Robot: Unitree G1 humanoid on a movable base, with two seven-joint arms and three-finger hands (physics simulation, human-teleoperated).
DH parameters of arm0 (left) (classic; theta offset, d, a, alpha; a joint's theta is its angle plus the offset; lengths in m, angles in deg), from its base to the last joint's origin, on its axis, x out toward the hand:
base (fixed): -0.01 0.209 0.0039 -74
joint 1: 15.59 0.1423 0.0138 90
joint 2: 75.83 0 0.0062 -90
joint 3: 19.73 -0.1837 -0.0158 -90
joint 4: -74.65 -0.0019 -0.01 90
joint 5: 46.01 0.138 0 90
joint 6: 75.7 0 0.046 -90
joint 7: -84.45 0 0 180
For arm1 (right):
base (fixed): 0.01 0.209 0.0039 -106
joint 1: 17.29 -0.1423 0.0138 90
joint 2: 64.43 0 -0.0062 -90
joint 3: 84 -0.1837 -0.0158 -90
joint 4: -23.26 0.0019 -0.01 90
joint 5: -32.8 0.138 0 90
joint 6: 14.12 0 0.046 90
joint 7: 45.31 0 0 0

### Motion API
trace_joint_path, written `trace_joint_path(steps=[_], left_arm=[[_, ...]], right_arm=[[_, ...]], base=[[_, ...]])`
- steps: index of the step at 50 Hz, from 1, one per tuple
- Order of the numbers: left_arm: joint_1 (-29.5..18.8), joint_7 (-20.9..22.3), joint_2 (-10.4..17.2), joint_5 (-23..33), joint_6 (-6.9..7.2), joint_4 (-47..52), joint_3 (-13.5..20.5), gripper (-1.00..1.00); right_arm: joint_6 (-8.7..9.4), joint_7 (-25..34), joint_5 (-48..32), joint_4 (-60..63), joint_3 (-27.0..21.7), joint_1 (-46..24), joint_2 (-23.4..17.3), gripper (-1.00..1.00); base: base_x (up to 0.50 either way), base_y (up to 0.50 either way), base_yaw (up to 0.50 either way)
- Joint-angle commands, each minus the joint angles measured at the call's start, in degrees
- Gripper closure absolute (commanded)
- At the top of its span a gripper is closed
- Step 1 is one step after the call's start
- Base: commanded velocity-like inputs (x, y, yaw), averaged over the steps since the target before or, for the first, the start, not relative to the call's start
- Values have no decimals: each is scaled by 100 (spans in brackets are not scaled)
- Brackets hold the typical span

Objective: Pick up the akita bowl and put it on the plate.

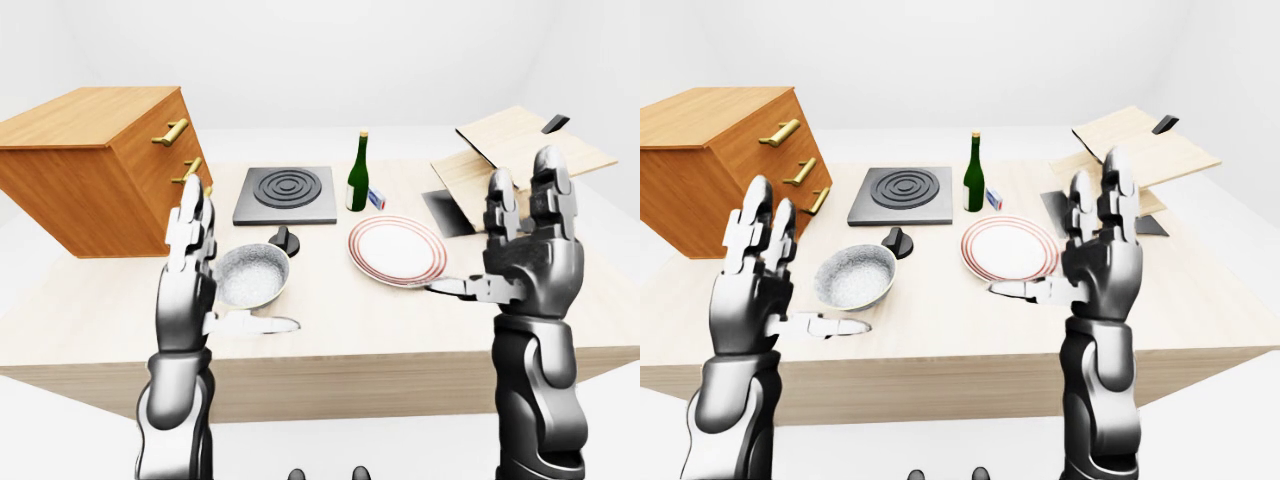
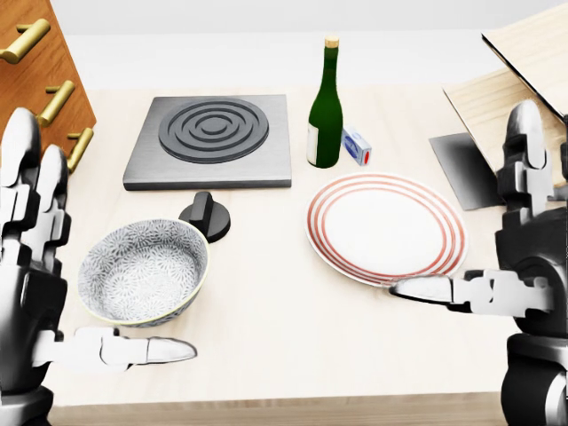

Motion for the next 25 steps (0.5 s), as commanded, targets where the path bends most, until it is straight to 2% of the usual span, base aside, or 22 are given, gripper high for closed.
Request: trace_joint_path(steps=[1,7,10,14,18,25], left_arm=[[174,182,-58,499,0,2370,181,-100],[244,74,-70,557,0,2227,59,-100],[188,93,-63,499,0,2294,128,-100],[295,11,-74,485,0,1818,120,-100],[262,85,-72,507,0,2202,139,-100],[274,53,-71,599,0,2179,94,-100]], right_arm=[[0,-418,1038,1626,-507,-289,-218,-100],[0,-498,1027,1668,-472,-275,-263,-100],[0,-485,1053,1744,-456,-233,-249,-100],[0,-457,968,1667,-396,-200,-224,-100],[0,-453,877,1614,-378,-225,-221,-100],[0,-307,797,1597,-299,-118,-169,-100]], base=[[0,0,0],[0,0,0],[0,0,0],[0,0,0],[0,0,0],[0,0,0]])
